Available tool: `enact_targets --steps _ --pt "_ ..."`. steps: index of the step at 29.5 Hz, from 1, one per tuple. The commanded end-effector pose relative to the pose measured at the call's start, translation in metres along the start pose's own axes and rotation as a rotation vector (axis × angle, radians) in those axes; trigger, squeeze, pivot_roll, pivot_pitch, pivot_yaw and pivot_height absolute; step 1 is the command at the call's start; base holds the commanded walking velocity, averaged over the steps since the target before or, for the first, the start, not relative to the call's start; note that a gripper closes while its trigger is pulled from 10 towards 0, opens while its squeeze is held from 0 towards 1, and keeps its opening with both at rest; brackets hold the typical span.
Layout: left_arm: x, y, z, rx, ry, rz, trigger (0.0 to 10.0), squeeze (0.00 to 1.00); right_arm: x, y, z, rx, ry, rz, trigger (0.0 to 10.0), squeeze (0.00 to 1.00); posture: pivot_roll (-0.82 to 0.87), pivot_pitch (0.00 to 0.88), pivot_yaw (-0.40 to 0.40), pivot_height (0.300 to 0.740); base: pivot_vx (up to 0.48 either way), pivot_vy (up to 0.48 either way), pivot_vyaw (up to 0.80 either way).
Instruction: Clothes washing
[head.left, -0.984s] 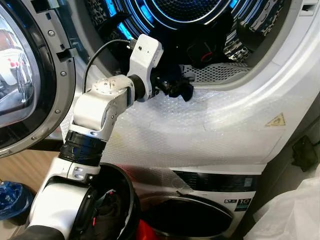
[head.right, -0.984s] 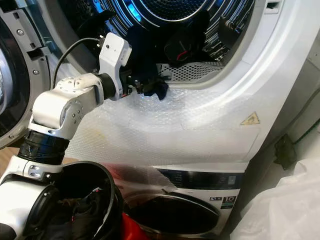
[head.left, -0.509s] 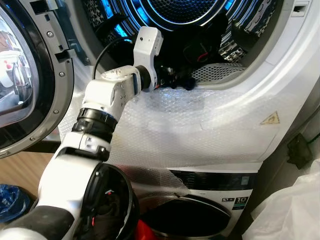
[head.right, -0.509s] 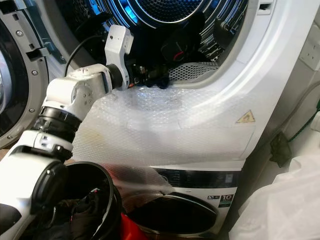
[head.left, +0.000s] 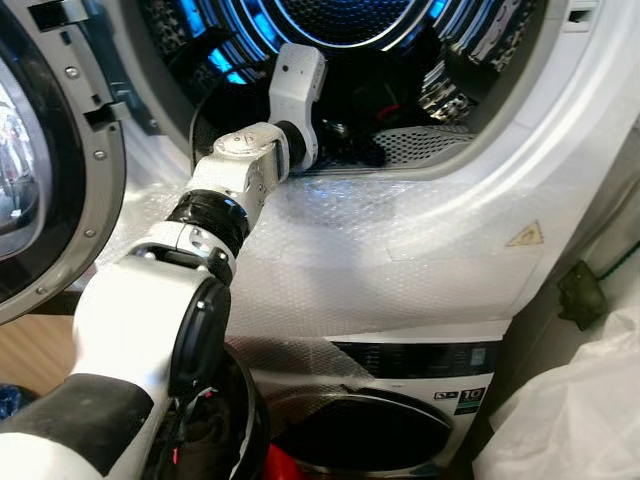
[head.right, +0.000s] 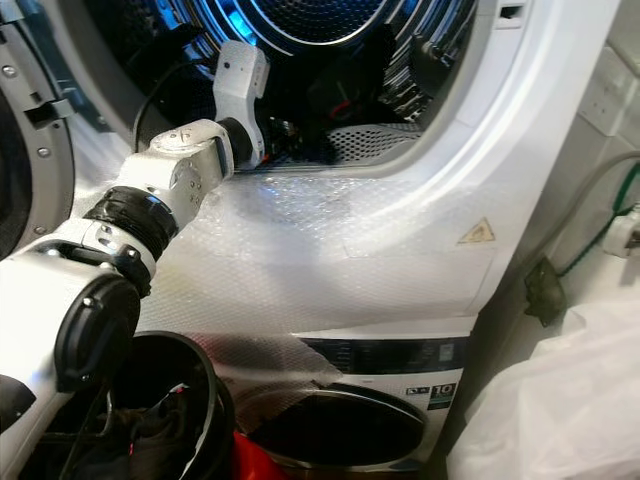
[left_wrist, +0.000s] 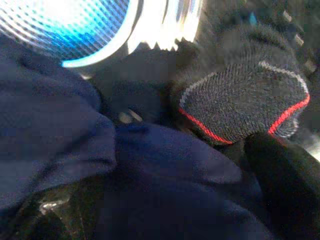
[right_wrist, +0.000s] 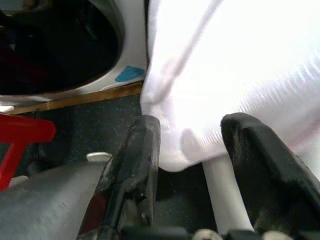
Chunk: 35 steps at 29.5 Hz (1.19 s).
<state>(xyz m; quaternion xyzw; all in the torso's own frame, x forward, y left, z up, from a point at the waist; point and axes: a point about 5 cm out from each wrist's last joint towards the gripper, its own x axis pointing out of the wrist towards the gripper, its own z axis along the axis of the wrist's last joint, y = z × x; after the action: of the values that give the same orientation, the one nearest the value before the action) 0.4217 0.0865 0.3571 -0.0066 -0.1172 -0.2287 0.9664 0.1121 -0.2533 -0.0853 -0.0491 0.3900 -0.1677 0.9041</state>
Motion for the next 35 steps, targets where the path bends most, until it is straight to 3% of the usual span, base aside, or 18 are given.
enact_targets --steps 1,6,9,13,15,22,26,32,35 --pt "-0.001 0.010 0.022 0.034 -0.068 0.064 10.0 0.00 -0.001 0.000 -0.001 0.005 -0.009 0.001 10.0 0.00 -0.24 0.022 0.139 0.740 0.000 0.000 0.00" --pt "-0.004 0.019 0.031 0.059 -0.106 0.144 10.0 0.00 -0.001 0.001 -0.001 -0.009 -0.010 0.010 10.0 0.00 -0.24 0.031 0.129 0.740 0.000 0.000 0.00" --pt "-0.004 0.019 0.030 0.051 -0.108 0.128 10.0 0.00 -0.001 0.003 0.000 -0.014 -0.012 0.016 10.0 0.00 -0.23 0.030 0.128 0.740 0.000 0.000 0.00" --pt "-0.001 0.002 0.040 0.079 -0.148 -0.057 10.0 0.00 0.000 0.005 0.003 -0.011 -0.019 0.017 10.0 0.00 -0.22 0.027 0.130 0.740 0.000 0.000 0.00" --pt "0.000 -0.007 0.048 0.151 -0.182 -0.136 10.0 0.00 0.001 0.008 0.003 -0.010 -0.017 0.020 10.0 0.00 -0.21 0.021 0.133 0.740 0.000 0.000 0.00" --pt "0.001 -0.017 0.059 0.198 -0.229 -0.190 10.0 0.00 0.003 0.017 0.007 -0.008 -0.015 0.040 10.0 0.00 -0.18 0.000 0.137 0.740 0.000 0.000 0.00" --pt "0.000 -0.019 0.052 0.259 -0.209 -0.155 10.0 0.00 0.006 0.026 0.015 0.004 -0.024 0.052 10.0 0.00 -0.17 0.000 0.163 0.740 0.000 0.000 0.00" --pt "-0.012 -0.024 0.037 0.327 -0.212 -0.097 10.0 0.00 0.009 0.031 0.021 0.019 -0.031 0.052 10.0 0.00 -0.14 0.000 0.181 0.740 0.000 0.000 0.00" --pt "-0.034 -0.046 0.021 0.299 -0.250 -0.137 10.0 0.00 0.010 0.038 0.022 0.023 -0.019 0.060 10.0 0.00 -0.09 0.000 0.202 0.740 0.000 0.000 0.00"
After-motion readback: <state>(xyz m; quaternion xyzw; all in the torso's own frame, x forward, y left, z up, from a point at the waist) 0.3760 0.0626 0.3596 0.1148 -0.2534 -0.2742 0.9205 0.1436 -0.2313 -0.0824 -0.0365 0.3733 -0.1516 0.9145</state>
